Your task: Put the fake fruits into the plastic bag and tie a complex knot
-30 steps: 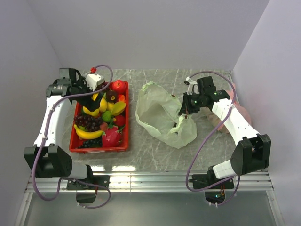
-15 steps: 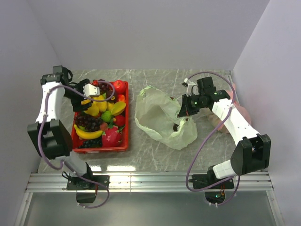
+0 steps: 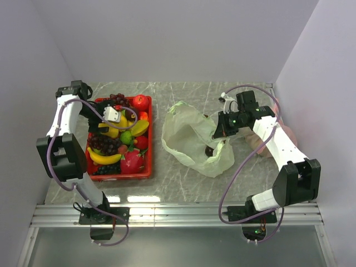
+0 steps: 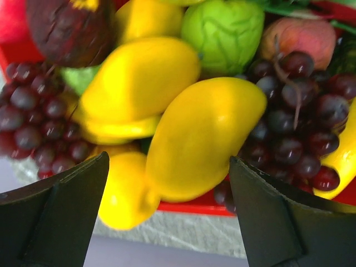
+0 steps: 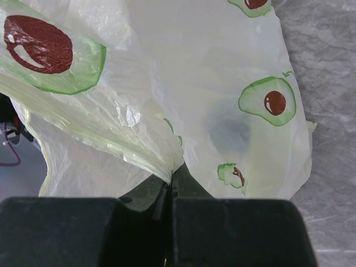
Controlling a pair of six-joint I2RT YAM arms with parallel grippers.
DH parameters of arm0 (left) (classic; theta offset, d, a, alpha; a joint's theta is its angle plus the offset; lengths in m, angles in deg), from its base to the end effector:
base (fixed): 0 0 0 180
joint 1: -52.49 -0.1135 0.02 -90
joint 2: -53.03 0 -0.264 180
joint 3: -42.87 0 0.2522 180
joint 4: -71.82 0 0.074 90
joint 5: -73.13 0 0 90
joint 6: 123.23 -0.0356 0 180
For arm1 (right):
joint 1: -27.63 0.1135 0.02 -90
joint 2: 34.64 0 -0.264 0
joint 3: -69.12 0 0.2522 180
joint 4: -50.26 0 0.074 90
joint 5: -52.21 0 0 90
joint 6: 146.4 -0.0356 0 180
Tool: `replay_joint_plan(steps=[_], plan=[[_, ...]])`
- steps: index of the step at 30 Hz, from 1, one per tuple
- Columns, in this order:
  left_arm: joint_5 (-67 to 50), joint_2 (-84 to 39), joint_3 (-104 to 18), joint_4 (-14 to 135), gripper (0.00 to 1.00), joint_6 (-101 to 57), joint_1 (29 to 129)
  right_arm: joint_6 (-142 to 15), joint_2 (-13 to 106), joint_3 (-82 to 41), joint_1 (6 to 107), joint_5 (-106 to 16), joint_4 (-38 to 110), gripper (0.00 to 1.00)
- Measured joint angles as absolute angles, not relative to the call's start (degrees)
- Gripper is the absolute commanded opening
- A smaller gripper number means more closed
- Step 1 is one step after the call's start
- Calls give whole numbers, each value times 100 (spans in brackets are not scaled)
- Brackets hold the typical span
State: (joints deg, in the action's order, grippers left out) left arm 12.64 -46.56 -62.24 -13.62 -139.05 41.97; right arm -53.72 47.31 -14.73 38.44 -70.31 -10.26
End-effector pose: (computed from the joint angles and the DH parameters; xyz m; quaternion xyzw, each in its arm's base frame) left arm 0.3310 0.0436 0.2947 0.7270 0.6324 -0.0616 0.2604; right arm 0.2805 0.0730 0.2945 -0.1837 0.9089 0.2873 0.2399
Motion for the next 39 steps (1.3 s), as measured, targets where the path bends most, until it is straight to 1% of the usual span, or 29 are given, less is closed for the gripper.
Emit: replay_joint_plan(steps=[5,8,9,11,12,14,15,18,21,25,28,30,33,36,39], plan=[[1267,-4779,-6030,-1375,89,-13953,4382,-5348,4830,-1495,3790,-7070,-1081,0],[1267,-4918,-6015,-1368,82,-13942,4450,-5348,4891,-1495,3770,-7092,-1107,0],[1264,-4964,-6015,-1362,76,-13927,4463,-5346,4895,-1495,3768,-7100,-1114,0],[1260,-5036,-6015,-1360,69,-13907,4478,-5337,4895,-1497,3766,-7133,-1118,0],[1264,-5061,-6015,-1357,62,-13909,4483,-5330,4895,-1499,3761,-7151,-1118,0],[1262,-5063,-6015,-1392,59,-13909,4494,-5326,4897,-1504,3761,-7160,-1125,0],[1258,-5063,-6015,-1414,53,-13914,4498,-5324,4897,-1504,3761,-7168,-1125,0],[1247,-5063,-6030,-1491,44,-13909,4503,-5304,4897,-1504,3759,-7177,-1125,0],[1254,-5012,-6060,-1587,38,-13898,4507,-5291,4897,-1504,3759,-7175,-1122,0],[1448,-4525,-6093,-1648,35,-13839,4577,-5298,4897,-1504,3759,-7170,-1109,0],[1778,-4101,-6524,-1762,34,-13409,4900,-5368,4895,-1488,3759,-7162,-1063,0],[2117,-3961,-6968,-1753,33,-13066,5292,-5438,4895,-1469,3759,-7129,-1024,0],[2681,-3856,-7416,-1593,33,-12165,6192,-5529,4895,-1469,3759,-7037,-980,0],[3170,-3799,-7411,-1124,35,-10996,7152,-5643,4899,-1471,3759,-7009,-956,0],[3575,-3782,-7121,-197,37,-9464,7958,-5735,4908,-1471,3759,-7022,-935,0]])
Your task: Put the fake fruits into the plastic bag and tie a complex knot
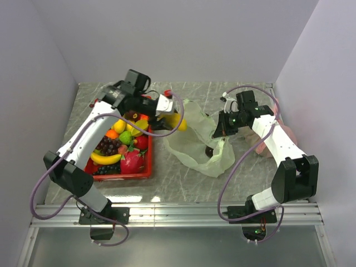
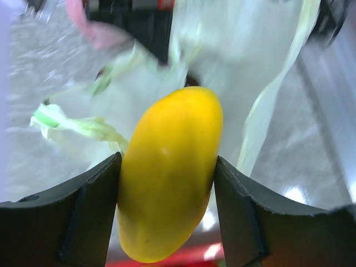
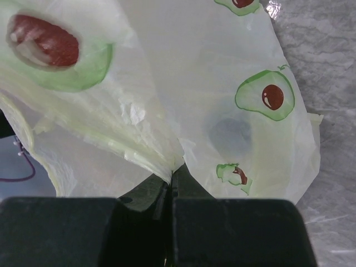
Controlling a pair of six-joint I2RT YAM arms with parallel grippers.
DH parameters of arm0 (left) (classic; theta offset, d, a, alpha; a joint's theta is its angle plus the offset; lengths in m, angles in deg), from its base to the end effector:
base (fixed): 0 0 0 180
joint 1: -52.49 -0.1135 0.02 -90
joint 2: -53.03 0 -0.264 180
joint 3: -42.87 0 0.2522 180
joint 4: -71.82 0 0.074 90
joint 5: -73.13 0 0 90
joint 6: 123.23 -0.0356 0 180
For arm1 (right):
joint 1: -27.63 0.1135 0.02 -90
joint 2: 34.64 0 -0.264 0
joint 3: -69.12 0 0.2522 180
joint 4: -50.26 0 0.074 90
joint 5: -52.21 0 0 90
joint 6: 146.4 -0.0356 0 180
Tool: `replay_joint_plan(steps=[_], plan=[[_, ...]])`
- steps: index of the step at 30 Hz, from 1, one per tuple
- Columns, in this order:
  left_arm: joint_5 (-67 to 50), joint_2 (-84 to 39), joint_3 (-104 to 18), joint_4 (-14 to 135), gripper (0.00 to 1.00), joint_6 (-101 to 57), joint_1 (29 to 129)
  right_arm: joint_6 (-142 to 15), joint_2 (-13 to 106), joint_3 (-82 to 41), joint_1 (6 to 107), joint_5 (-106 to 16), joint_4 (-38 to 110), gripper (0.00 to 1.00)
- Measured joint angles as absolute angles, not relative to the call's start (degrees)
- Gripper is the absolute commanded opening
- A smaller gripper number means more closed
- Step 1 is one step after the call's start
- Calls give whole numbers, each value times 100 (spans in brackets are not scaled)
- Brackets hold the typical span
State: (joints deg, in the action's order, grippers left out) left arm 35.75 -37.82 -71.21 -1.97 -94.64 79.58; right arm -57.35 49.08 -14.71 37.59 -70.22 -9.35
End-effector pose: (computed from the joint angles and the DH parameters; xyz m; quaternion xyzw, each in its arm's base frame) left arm 0.2688 -0.1693 0.4031 0.6959 0.5001 -0.3094 0.4121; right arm 0.2884 0.0700 0.2867 -0.1460 0.9178 0.2922 0.2258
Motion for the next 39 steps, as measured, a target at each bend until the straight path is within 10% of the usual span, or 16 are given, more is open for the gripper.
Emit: replay_joint_plan(steps=[10,20,28,39], plan=[[3876,-4212,-6771,1936,36,-6679,9068,-5875,5278,-1484,3755,-7203,-921,0],[2318,-4669,-6607,2793,94,-5816,9586,-5888,5299,-1486,3750,-7420,-926,0],[1774,-4508,-6954,2376,99,-5593,9206,-5820,5299,-1484,3748,-7437,-950,0],[1778,-1220,-5276,717,99,-6725,6679,-5778,5299,-1484,3737,-7212,-1013,0]])
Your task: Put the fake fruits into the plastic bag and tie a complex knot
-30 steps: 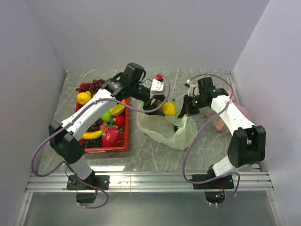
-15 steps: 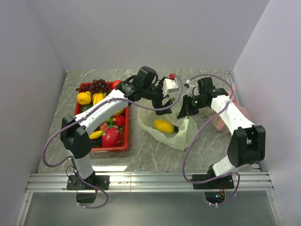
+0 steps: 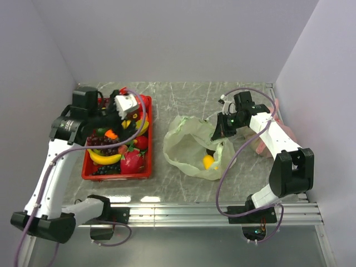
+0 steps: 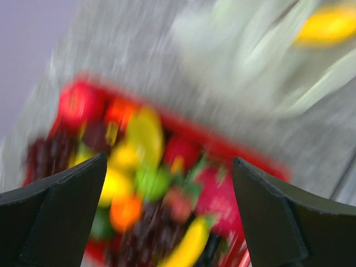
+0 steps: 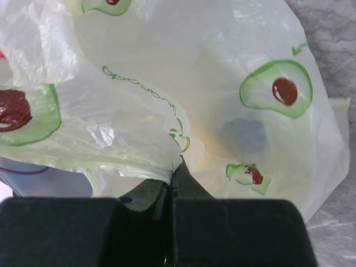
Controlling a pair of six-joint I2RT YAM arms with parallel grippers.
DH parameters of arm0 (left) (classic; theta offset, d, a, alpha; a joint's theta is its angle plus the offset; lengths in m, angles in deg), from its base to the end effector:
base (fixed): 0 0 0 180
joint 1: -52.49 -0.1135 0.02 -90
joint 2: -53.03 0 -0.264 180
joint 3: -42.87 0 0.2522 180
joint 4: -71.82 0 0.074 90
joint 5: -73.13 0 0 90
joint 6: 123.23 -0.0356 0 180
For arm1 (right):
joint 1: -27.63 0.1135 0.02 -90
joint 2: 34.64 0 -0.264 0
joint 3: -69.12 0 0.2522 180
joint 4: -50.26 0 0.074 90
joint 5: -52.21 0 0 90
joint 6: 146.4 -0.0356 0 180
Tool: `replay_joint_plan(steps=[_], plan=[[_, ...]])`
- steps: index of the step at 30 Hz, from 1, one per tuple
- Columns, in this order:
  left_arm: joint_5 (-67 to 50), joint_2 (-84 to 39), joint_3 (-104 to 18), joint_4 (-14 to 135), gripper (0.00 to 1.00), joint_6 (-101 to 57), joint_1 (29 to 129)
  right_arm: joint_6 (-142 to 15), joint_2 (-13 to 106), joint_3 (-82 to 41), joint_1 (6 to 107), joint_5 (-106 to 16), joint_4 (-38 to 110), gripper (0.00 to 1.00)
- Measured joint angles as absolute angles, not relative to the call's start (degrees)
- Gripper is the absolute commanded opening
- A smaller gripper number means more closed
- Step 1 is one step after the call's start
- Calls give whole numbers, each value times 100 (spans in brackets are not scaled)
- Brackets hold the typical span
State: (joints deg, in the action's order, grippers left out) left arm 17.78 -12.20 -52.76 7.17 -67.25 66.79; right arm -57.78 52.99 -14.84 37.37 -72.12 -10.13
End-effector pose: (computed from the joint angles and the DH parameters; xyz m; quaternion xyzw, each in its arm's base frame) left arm 0.2007 -0.0720 0.4227 0.4724 0.7130 -0.1829 0.4848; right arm 0.2982 0.0716 0.2681 -0.1339 0.9238 0.3070 0.1856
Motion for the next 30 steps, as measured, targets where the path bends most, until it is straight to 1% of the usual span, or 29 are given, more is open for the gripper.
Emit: replay_joint_plan(steps=[2,4,7,13,17,21,24,25,27,28,30], plan=[[1540,-1198,-4981,297,99,-7298,6002,-5778,5299,-1484,3735,-7181,-1028,0],[1230,-1450,-4745,-74,99,-7894,5337,-5761,5299,-1484,3735,-7170,-1031,0],[692,-2086,-4574,-433,99,-8635,4815,-5684,5299,-1484,3735,-7173,-1031,0],[-14,-2973,-4572,-616,99,-9726,4551,-5630,5317,-1484,3735,-7181,-1042,0],[-279,-3284,-4548,-490,99,-10301,4542,-5630,5337,-1484,3735,-7186,-1061,0],[-366,-3434,-4277,-335,99,-10782,4540,-5625,5337,-1484,3735,-7186,-1074,0],[-379,-3629,-4139,-304,90,-11029,4533,-5608,5348,-1484,3735,-7190,-1074,0],[-384,-3732,-4128,-302,80,-11064,4533,-5604,5358,-1484,3735,-7190,-1079,0],[-379,-3906,-4126,-315,65,-11090,4529,-5586,5374,-1484,3733,-7186,-1085,0],[-373,-3963,-4135,-335,50,-11099,4527,-5584,5374,-1484,3733,-7186,-1090,0],[-294,-4046,-4249,-505,37,-11129,4518,-5569,5374,-1484,3735,-7186,-1092,0]])
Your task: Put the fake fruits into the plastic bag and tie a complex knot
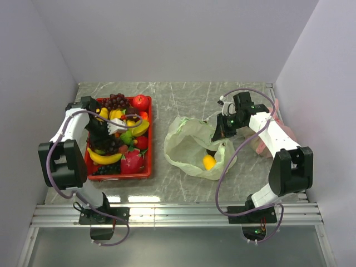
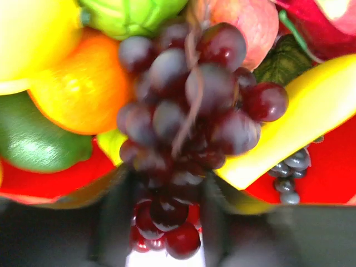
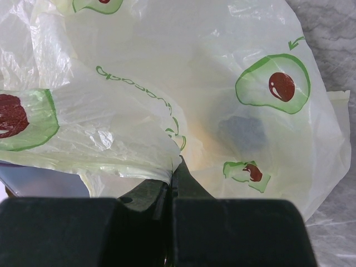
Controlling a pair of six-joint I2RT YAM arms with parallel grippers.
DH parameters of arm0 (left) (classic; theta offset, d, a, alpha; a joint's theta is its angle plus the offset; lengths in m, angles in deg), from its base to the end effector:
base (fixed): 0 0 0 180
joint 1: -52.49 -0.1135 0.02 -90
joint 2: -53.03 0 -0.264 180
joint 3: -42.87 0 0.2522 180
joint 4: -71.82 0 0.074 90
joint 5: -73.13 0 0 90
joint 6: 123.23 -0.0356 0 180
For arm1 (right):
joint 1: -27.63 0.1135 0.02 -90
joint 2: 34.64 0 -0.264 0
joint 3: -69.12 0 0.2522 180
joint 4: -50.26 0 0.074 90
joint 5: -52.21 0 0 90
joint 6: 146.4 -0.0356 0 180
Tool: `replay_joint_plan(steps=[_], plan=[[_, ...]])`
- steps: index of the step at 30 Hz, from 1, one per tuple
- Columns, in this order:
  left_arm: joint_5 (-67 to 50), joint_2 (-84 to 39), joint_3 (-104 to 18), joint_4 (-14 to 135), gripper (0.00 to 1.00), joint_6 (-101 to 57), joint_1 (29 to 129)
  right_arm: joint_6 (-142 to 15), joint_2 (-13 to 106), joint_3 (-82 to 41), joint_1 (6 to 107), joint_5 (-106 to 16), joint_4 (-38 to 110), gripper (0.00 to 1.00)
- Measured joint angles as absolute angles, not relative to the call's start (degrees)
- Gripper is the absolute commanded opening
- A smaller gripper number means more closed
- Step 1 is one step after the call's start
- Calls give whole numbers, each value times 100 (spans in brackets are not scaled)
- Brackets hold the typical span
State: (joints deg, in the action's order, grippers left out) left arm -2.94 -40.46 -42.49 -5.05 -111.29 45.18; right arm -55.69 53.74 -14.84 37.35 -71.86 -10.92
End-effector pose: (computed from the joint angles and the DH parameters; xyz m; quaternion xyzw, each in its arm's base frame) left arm 0.2939 0.0291 0.2332 0.5784 0.8055 -0.0597 0.1140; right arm 0.2990 0.0714 0.2637 -0.1466 0.9250 0.3013 0.1789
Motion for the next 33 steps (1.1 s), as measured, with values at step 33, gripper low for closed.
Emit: replay_joint_plan(steps=[33], plan=[[3417,-2429,-5324,964,0,-6170,8885,-5730,5796,-1707,3733,-7503,-1013,0]])
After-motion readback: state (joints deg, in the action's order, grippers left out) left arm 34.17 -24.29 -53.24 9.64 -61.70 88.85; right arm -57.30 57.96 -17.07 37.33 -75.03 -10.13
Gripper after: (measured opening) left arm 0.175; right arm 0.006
